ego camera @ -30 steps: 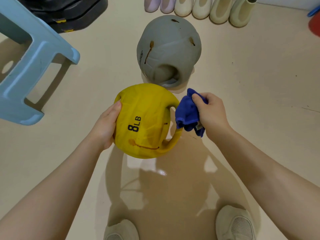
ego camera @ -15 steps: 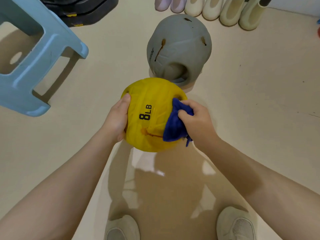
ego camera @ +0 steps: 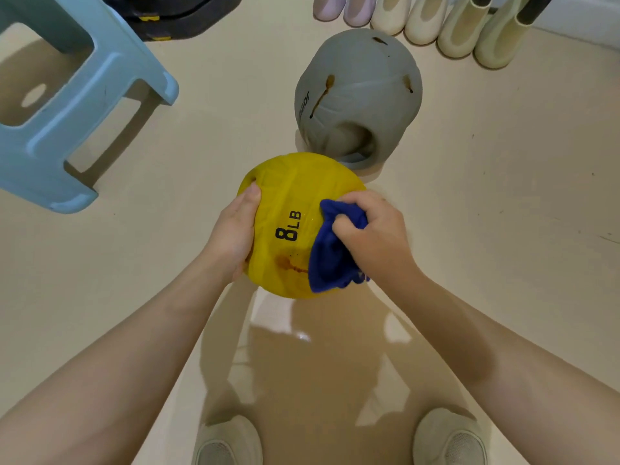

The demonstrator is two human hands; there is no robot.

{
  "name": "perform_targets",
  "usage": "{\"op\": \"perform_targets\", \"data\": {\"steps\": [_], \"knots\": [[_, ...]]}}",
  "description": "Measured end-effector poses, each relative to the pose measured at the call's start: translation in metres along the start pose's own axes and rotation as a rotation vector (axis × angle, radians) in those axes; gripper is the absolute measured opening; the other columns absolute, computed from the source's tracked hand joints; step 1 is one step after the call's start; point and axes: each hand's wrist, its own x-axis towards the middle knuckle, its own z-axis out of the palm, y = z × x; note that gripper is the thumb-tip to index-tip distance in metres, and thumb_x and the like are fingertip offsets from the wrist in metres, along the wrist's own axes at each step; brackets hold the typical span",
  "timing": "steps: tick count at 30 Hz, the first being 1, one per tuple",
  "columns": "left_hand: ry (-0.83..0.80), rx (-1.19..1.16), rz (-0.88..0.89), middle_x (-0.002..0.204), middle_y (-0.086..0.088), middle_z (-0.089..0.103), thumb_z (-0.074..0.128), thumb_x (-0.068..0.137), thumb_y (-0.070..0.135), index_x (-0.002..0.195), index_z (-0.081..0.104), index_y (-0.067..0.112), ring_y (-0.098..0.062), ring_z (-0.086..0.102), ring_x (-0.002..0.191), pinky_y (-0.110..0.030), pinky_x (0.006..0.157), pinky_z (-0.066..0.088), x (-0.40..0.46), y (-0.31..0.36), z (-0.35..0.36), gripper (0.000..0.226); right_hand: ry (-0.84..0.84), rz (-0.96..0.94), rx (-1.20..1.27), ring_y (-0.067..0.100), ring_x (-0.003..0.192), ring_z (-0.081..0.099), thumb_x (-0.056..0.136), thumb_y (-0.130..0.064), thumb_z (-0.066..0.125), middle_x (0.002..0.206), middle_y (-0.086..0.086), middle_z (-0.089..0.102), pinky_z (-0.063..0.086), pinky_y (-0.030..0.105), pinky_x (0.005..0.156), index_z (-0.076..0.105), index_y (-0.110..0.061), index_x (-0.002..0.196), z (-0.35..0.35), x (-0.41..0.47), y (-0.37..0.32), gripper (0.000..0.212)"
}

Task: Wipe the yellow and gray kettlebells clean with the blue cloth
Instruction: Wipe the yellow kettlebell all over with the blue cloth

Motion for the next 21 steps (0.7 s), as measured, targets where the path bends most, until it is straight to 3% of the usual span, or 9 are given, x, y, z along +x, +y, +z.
{"op": "perform_targets", "data": {"steps": [3,6,9,11,15,19,21], "knots": [[0.017,0.000,-0.001,0.111,-0.003,0.068,0.035,0.096,0.051,0.131,0.050,0.026,-0.020,0.067,0.094,-0.034,0.068,0.055,0.004,0.004,0.004,0.046,0.123,0.011,-0.009,0.011,0.086,0.054,0.084,-0.011,0.052,0.091,-0.005,0.057,0.045,0.026,0.075,0.057,-0.024,0.090,0.001,0.016,0.005,0.015],[0.043,0.016,0.025,0.118,-0.002,0.065,0.039,0.094,0.053,0.133,0.050,0.027,-0.022,0.065,0.100,-0.042,0.082,0.055,0.009,0.009,0.007,0.048,0.194,0.141,-0.028,0.018,0.086,0.057,0.085,-0.013,0.048,0.089,0.001,0.062,0.046,0.032,0.078,0.061,-0.017,0.090,-0.008,0.039,0.012,0.014],[0.049,-0.022,0.019,0.117,-0.004,0.065,0.037,0.095,0.052,0.132,0.049,0.026,-0.023,0.064,0.101,-0.045,0.087,0.053,0.009,0.009,0.014,0.047,0.138,-0.099,-0.271,0.020,0.090,0.057,0.077,-0.019,0.047,0.092,0.006,0.063,0.042,0.028,0.079,0.068,-0.015,0.092,-0.013,0.029,0.010,0.026],[0.051,-0.035,-0.005,0.117,-0.005,0.065,0.033,0.095,0.054,0.133,0.048,0.027,-0.024,0.065,0.100,-0.045,0.086,0.053,0.010,0.008,0.017,0.049,0.019,-0.260,-0.293,0.017,0.089,0.056,0.074,-0.018,0.050,0.096,0.006,0.063,0.042,0.024,0.079,0.071,-0.015,0.095,-0.005,0.010,0.009,0.029],[0.057,0.030,0.008,0.119,-0.005,0.064,0.031,0.095,0.056,0.134,0.048,0.028,-0.024,0.063,0.102,-0.047,0.090,0.051,0.012,0.006,0.015,0.051,0.051,-0.162,-0.135,0.002,0.085,0.048,0.076,-0.019,0.049,0.096,0.002,0.059,0.034,0.006,0.075,0.068,-0.014,0.098,0.001,0.008,0.012,0.029],[0.067,0.067,0.010,0.120,-0.002,0.062,0.030,0.095,0.057,0.135,0.046,0.028,-0.022,0.061,0.104,-0.040,0.088,0.050,0.012,0.010,0.014,0.052,0.139,-0.070,-0.082,0.012,0.083,0.053,0.083,-0.019,0.047,0.091,0.001,0.060,0.041,0.022,0.073,0.066,-0.019,0.099,-0.009,0.031,0.013,0.025],[0.066,0.080,0.009,0.124,-0.002,0.061,0.030,0.094,0.059,0.136,0.045,0.028,-0.023,0.060,0.107,-0.044,0.092,0.048,0.011,0.013,0.014,0.055,0.169,-0.075,-0.139,0.013,0.081,0.051,0.085,-0.016,0.048,0.092,0.006,0.060,0.035,0.020,0.070,0.066,-0.017,0.098,-0.009,0.033,0.010,0.022]]}}
